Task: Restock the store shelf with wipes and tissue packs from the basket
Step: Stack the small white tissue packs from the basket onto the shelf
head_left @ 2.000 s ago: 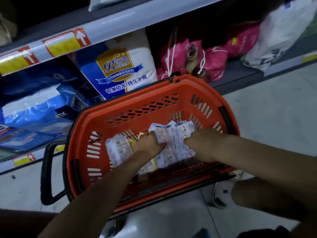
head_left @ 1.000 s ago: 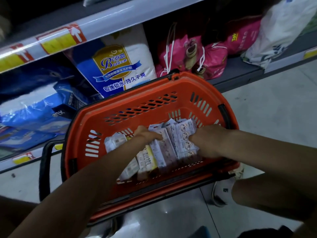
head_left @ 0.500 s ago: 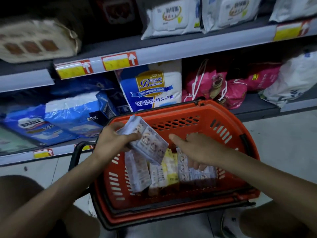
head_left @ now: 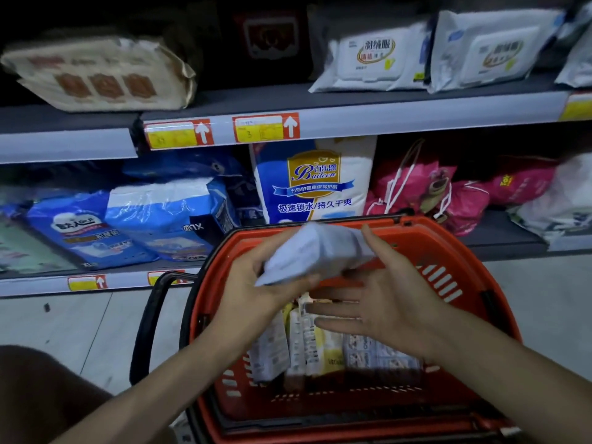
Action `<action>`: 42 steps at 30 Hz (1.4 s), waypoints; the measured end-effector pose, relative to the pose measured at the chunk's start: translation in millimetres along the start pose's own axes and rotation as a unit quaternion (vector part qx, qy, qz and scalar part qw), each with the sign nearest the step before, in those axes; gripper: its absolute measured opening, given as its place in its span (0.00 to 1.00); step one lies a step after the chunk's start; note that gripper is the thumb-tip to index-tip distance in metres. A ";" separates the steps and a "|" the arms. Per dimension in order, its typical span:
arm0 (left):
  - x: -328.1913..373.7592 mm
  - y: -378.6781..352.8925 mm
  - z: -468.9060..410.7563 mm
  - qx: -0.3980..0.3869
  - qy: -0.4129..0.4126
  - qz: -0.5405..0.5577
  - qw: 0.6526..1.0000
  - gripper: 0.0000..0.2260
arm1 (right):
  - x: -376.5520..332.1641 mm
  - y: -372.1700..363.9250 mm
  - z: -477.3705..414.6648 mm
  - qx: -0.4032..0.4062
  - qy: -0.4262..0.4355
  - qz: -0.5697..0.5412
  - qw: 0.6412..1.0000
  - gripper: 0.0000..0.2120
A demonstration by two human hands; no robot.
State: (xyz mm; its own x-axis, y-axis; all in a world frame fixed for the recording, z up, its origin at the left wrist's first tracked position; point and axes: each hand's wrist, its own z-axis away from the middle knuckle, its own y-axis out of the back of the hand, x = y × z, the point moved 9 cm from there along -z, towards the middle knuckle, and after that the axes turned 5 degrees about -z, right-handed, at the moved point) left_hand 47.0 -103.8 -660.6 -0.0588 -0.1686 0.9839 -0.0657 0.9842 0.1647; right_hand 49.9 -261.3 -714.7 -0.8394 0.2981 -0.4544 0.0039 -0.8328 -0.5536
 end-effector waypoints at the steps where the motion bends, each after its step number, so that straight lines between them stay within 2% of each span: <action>1: 3.3 -9.5 -0.9 -0.029 -0.024 -0.012 0.999 0.26 | -3.4 -0.4 -2.0 0.005 0.026 -0.034 0.999 0.36; 4: 8.9 -34.8 1.3 -0.121 -0.115 -0.153 0.974 0.30 | -9.2 7.0 -5.7 0.023 0.094 -0.149 0.984 0.30; 7: 2.9 -43.1 1.0 -0.181 -0.181 -0.352 0.900 0.38 | -11.1 3.8 -5.4 -0.024 0.085 -0.225 0.970 0.32; 9: -8.8 -37.0 -4.7 -0.190 -0.162 -0.436 0.865 0.45 | -19.6 7.1 -5.7 -0.022 0.108 -0.186 0.976 0.30; 11: -19.0 -22.8 -12.7 -0.170 -0.100 -0.455 0.868 0.45 | -35.7 22.4 -3.1 0.042 0.168 -0.100 0.980 0.23; 13: -23.8 -9.7 -17.7 -0.123 -0.047 -0.397 0.908 0.36 | -45.4 27.8 1.3 0.061 0.206 -0.075 0.974 0.19; 16: -25.7 -7.1 -15.1 -0.085 0.037 -0.210 0.973 0.26 | -45.6 20.5 3.9 0.051 0.225 -0.035 0.972 0.16; 18: -18.7 -17.2 -9.2 -0.095 0.079 -0.103 0.987 0.24 | -44.1 12.2 5.1 0.044 0.242 0.032 0.969 0.22; 20: -13.0 -31.3 -7.5 -0.120 0.107 -0.020 0.987 0.23 | -47.3 0.1 9.5 0.040 0.279 0.102 0.954 0.26; 23: -15.6 -39.7 2.1 -0.116 0.128 0.048 0.984 0.23 | -49.1 -13.6 15.4 0.030 0.321 0.168 0.932 0.27; 26: -30.3 -26.1 1.5 -0.057 0.239 0.176 0.953 0.21 | -49.1 -27.6 27.7 0.000 0.355 0.218 0.909 0.24; 28: -25.4 -15.8 2.1 -0.054 0.247 0.244 0.936 0.16 | -54.2 -35.1 40.6 -0.015 0.387 0.230 0.893 0.18; 30: -11.2 -8.2 1.6 -0.076 0.212 0.271 0.936 0.12 | -61.5 -39.8 52.3 -0.025 0.417 0.227 0.880 0.15; 32: -11.6 -6.9 -3.3 -0.056 0.239 0.272 0.931 0.13 | -66.7 -41.2 59.7 -0.029 0.432 0.244 0.868 0.17; 33: -15.0 -8.4 -6.5 -0.037 0.274 0.289 0.917 0.13 | -67.0 -42.2 60.8 -0.035 0.432 0.257 0.864 0.18; 37: -10.6 -3.6 -4.1 -0.036 0.247 0.326 0.912 0.13 | -59.8 -52.7 67.9 -0.064 0.445 0.317 0.835 0.22; 40: -2.9 -2.3 -8.8 -0.034 0.233 0.321 0.917 0.14 | -52.1 -62.0 72.8 -0.045 0.480 0.414 0.772 0.25; 42: 2.6 0.6 -10.3 -0.022 0.216 0.316 0.924 0.15 | -50.8 -66.9 78.3 -0.013 0.514 0.492 0.703 0.27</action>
State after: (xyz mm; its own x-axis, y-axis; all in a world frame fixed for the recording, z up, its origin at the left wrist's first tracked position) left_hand 57.1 -103.1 -657.3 0.3326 0.4679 0.8188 -0.1135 0.8818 -0.4578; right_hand 49.8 -257.3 -599.9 0.4116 -0.2258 -0.8829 0.3290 -0.8667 0.3750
